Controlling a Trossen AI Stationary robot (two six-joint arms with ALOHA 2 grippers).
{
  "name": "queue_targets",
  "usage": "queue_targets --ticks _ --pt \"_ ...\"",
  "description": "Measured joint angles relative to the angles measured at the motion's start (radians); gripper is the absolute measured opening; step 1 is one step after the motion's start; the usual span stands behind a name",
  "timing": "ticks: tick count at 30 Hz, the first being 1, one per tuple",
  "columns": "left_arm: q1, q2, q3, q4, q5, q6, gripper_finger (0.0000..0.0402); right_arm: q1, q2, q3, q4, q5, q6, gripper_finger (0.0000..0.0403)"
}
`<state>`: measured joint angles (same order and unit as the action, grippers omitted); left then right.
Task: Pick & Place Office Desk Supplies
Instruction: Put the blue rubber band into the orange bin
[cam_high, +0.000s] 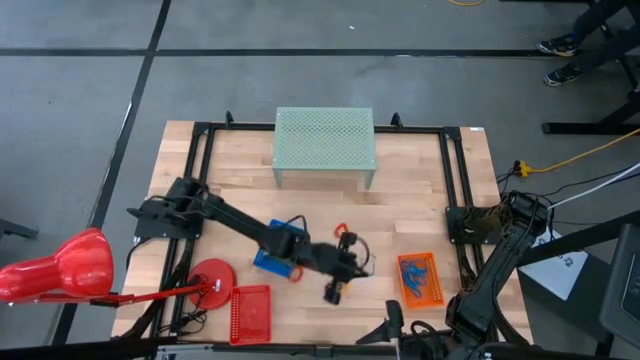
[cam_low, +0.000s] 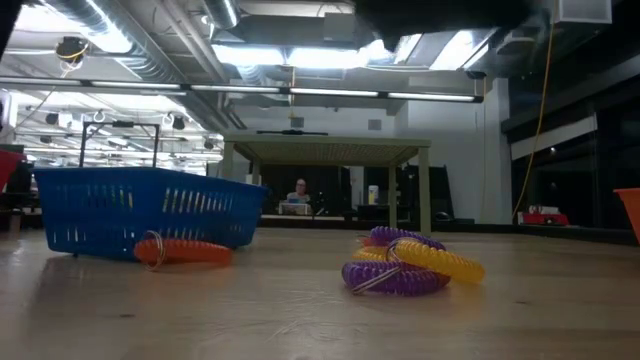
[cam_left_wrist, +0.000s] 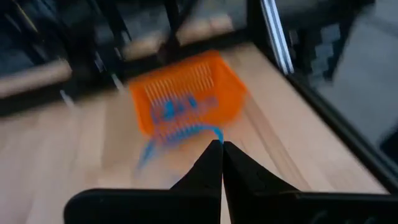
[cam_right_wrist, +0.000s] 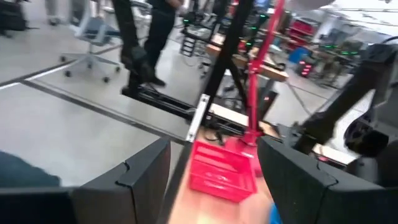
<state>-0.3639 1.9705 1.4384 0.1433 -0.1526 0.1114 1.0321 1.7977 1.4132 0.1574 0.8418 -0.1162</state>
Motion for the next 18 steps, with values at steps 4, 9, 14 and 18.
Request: queue_targets --ticks 4,9,14,18 --pt "0.056 0.046 0.001 0.157 0.082 0.014 0.0001 0.033 -0.001 0.0 -0.002 0.087 0.078 0.0242" --pt "0.123 0.116 0.001 0.351 0.209 0.006 0.0001 0.096 -0.07 0.0 -0.001 -0.017 0.048 0.0242" --pt "0.162 0.212 0.085 0.455 0.319 -0.039 0.0001 0.164 -0.092 -0.077 0.048 0.079 0.009 0.0242" --pt "0.162 0.301 0.225 0.428 0.379 -0.045 0.0001 0.161 -0.152 -0.198 0.212 0.062 0.009 0.0242"
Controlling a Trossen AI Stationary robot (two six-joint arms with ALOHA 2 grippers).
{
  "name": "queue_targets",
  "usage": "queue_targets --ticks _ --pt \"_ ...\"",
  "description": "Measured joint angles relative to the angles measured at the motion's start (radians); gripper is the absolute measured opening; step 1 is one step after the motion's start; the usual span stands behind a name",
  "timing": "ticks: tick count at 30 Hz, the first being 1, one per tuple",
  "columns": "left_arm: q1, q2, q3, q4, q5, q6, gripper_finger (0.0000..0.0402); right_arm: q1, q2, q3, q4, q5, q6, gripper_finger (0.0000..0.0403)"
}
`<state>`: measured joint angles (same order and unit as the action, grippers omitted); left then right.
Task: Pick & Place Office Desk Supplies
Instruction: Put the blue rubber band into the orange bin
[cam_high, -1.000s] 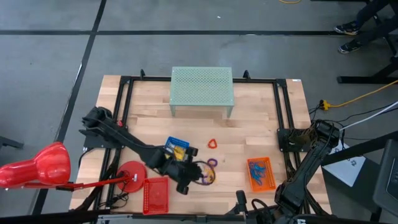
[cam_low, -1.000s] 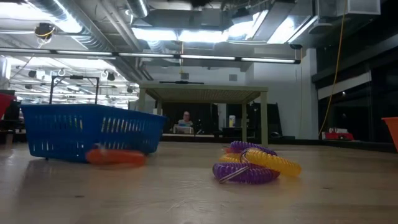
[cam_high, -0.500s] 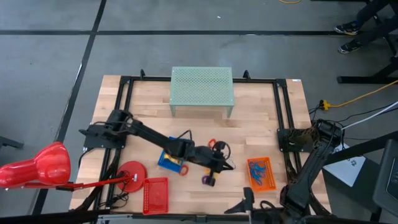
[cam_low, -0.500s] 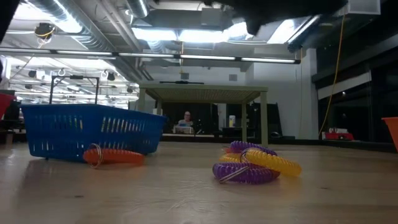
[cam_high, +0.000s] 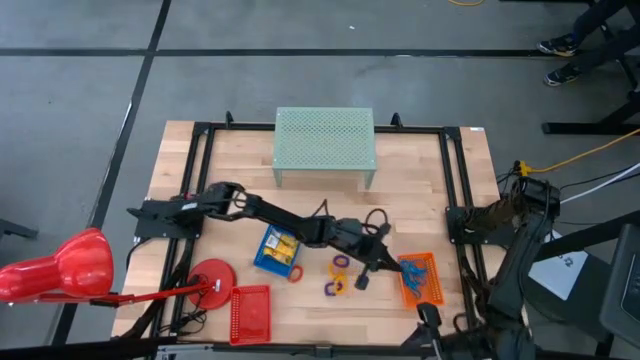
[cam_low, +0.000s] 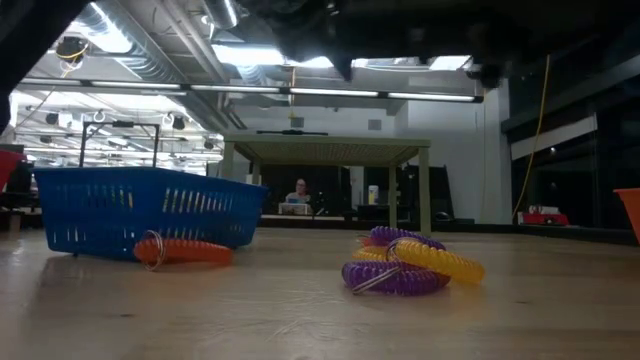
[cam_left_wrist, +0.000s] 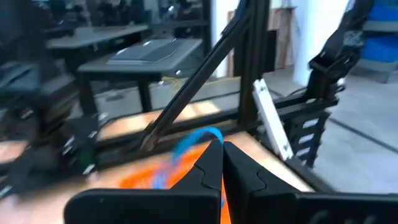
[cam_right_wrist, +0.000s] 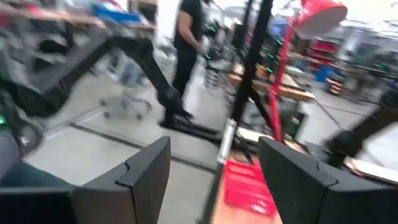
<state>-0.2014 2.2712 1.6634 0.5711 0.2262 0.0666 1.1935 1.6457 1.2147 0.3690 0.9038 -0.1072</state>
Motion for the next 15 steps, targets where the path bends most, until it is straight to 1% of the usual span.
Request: queue_targets --ticks 4,6,9,11,15 --pt "-0.008 0.096 0.167 -0.06 0.04 0.0 0.0001 -0.03 -0.068 -0.149 0.152 -0.164 -0.025 0.0242" --pt "-0.008 0.138 0.246 -0.13 0.044 0.001 0.0001 -0.039 -0.096 -0.226 0.25 -0.215 -0.037 0.0242" --pt "-0.001 0.202 0.347 -0.208 0.046 0.005 0.0001 -0.042 -0.122 -0.322 0.376 -0.228 -0.043 0.0242" --pt "0.004 0.238 0.396 -0.217 0.063 0.003 0.0001 -0.041 -0.132 -0.367 0.424 -0.233 -0.042 0.0242" --pt "0.03 0.286 0.447 -0.214 0.086 -0.024 0.0001 -0.041 -0.144 -0.397 0.481 -0.235 -0.039 0.0242"
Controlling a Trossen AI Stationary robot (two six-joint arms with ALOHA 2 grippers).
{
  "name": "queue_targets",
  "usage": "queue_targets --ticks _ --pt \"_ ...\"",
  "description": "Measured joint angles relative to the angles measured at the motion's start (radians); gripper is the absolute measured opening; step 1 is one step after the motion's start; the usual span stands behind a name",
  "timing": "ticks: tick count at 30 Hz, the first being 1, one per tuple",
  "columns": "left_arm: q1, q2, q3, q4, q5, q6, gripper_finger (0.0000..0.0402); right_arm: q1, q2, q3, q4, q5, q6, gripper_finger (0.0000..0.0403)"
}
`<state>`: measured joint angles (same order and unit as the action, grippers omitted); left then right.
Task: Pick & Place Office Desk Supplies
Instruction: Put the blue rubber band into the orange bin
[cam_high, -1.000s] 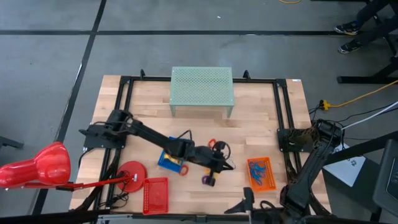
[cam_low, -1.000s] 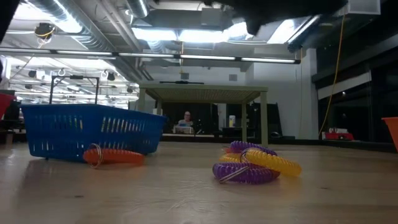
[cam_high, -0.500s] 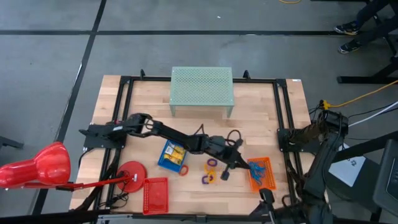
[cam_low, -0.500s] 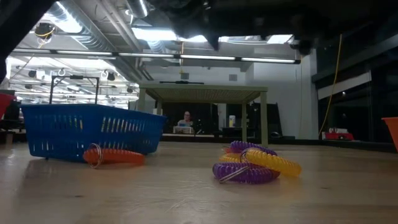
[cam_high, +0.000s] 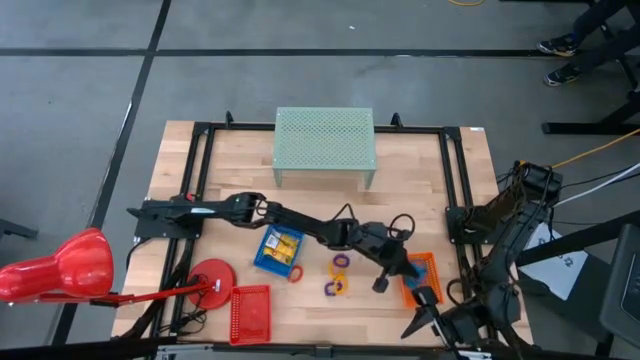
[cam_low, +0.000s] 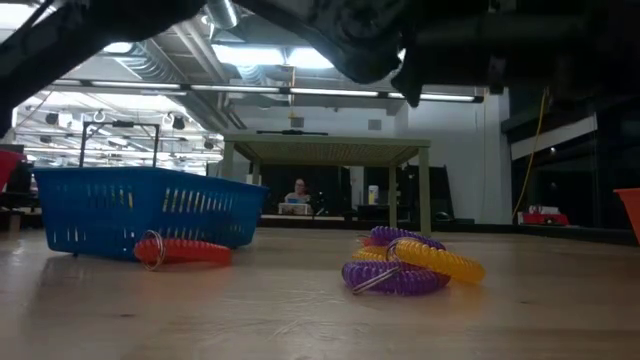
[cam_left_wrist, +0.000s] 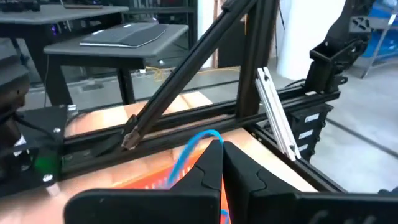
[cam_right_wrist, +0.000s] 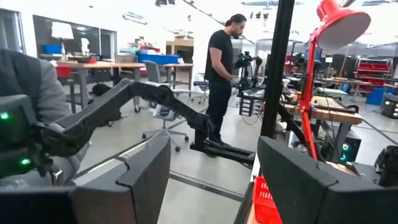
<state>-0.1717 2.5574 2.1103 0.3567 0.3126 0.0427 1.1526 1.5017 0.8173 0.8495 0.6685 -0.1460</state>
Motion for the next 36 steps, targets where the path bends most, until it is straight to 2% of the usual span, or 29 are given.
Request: queue_targets --ticks 12,19,26,30,36 --pt "0.036 0.047 0.005 0.0 0.075 -0.086 0.0001 -0.024 0.001 0.006 0.001 -0.033 0.001 0.0242" --pt "0.001 0.046 0.004 0.036 0.076 -0.084 0.0001 -0.029 0.001 0.006 -0.001 -0.034 0.007 0.0242" --pt "0.002 0.046 0.004 -0.045 0.058 -0.089 0.0003 -0.034 0.002 0.006 -0.001 -0.067 0.015 0.0242" --pt "0.002 0.046 0.004 -0.047 0.045 -0.094 0.0025 -0.034 0.002 0.006 -0.001 -0.067 0.017 0.0242" --pt "0.001 0.046 0.004 -0.048 0.045 -0.113 0.0086 -0.034 0.002 0.006 -0.001 -0.067 0.023 0.0242"
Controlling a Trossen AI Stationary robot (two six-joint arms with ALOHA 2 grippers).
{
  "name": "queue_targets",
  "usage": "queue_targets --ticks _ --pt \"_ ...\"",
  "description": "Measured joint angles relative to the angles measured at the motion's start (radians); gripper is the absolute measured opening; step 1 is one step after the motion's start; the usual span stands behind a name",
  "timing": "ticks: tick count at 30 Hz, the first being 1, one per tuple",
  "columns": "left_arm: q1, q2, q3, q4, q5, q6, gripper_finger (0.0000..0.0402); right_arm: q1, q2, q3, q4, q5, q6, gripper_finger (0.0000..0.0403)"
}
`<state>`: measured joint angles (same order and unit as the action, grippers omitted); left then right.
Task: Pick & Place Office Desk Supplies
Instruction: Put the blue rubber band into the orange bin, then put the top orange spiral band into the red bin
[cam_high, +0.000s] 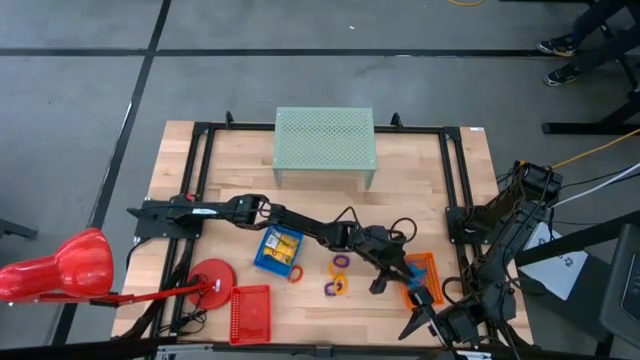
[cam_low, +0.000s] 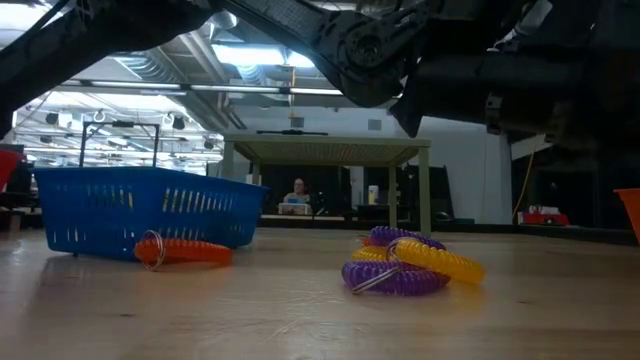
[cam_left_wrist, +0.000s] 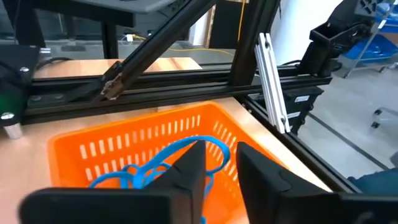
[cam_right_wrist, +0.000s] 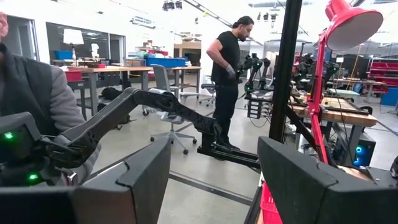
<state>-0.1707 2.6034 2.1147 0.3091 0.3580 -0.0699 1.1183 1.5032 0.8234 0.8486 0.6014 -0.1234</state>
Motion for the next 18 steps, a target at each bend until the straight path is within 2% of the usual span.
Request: queue_targets --ticks 4,11,18 --pt "0.0 0.0 0.0 -0.023 0.011 -0.021 0.012 0.0 0.0 0.0 0.0 -0.016 0.0 0.0242" --pt "0.024 -0.008 -0.001 -0.264 0.003 0.031 0.0145 0.0 0.0 0.0 0.001 -0.016 0.003 0.0242" --pt "0.029 -0.016 0.005 -0.176 0.003 0.039 0.0139 0.0 0.0 0.0 0.001 -0.016 0.003 0.0242"
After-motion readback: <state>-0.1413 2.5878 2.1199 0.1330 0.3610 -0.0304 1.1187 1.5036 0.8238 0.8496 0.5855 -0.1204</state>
